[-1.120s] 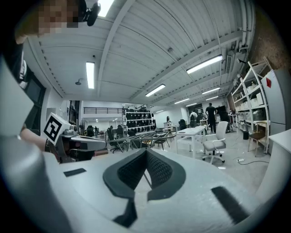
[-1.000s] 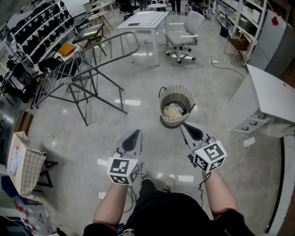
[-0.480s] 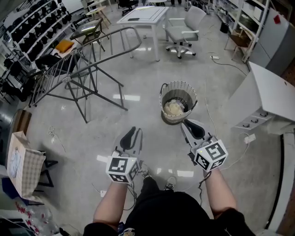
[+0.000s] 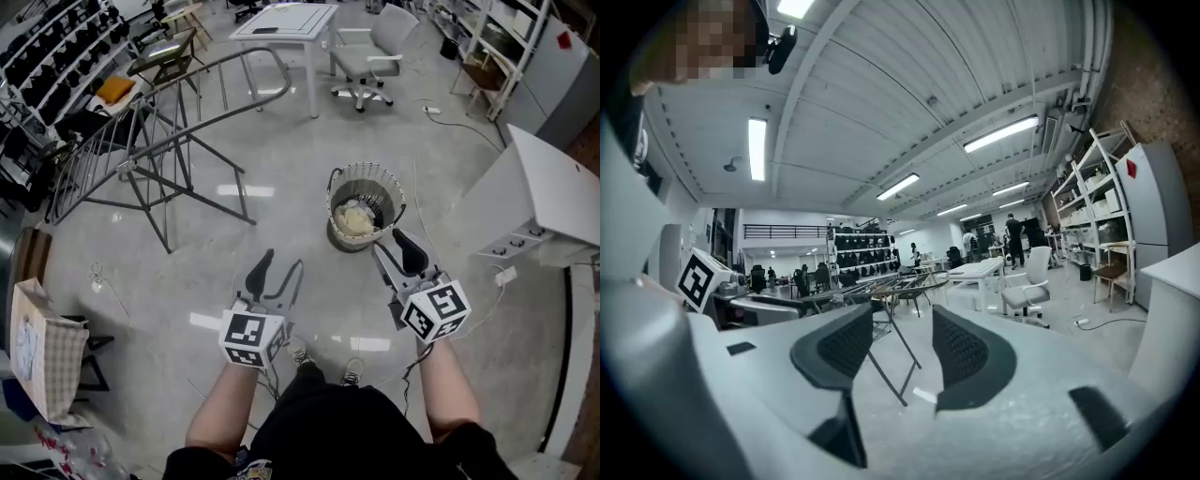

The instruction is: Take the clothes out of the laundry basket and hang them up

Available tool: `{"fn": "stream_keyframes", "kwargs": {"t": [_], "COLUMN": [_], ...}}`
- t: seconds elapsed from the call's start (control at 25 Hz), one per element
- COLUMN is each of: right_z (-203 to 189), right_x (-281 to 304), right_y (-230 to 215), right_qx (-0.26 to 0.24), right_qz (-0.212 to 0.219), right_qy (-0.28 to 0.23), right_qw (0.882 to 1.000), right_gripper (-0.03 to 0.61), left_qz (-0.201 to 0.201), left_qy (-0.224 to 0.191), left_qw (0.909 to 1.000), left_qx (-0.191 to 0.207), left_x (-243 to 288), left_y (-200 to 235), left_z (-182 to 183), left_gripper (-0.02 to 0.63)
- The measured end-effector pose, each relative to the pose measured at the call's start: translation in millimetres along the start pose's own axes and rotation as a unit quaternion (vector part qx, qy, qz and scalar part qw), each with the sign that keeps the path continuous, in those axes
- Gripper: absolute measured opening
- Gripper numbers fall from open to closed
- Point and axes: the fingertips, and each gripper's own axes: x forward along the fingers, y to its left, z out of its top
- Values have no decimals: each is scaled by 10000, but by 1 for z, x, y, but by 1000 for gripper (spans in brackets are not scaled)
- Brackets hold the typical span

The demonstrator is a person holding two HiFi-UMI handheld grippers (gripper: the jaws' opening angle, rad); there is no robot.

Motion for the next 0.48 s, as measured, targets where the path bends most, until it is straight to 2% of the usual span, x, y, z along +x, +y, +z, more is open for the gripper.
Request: {"fn": "stream_keyframes", "kwargs": {"t": [0.24, 0.48], "right_z": [4, 7], "right_x": [43, 74], "right_y": [-10, -1], "right_qx": [255, 152], "right_qz": [-419, -579], "right_qy": [-106, -92], "right_qw": [9987, 9982], "right_gripper": [215, 216], "left_qz": [-242, -422], "left_qy": [-18, -98], "left_qw": [9997, 9990], "left_qx": [45, 69], "left_x": [23, 35], "left_y": [51, 87], "left_z": [6, 14], "left_gripper": [216, 225]}}
